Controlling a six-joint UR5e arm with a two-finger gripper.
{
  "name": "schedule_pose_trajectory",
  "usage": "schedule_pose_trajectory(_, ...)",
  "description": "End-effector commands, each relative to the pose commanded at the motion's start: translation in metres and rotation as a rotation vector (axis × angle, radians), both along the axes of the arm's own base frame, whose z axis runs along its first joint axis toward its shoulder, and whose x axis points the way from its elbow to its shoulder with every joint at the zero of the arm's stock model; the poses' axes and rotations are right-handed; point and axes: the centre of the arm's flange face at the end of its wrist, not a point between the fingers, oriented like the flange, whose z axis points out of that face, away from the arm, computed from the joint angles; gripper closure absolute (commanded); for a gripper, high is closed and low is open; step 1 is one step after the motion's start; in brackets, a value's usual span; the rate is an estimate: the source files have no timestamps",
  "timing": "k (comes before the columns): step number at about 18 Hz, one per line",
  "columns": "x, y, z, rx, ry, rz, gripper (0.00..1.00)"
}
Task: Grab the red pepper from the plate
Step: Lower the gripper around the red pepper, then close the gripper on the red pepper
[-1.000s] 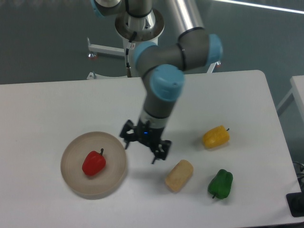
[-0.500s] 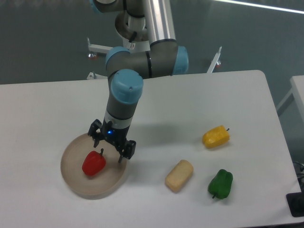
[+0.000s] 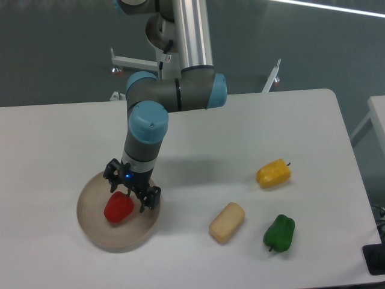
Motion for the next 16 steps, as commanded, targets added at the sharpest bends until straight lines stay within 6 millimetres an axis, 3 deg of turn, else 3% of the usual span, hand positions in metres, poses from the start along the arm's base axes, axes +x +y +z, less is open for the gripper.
schedule_pose_trajectory(16,-0.001,0.007,-0.021,-0.027,0.002,0.002,0.00)
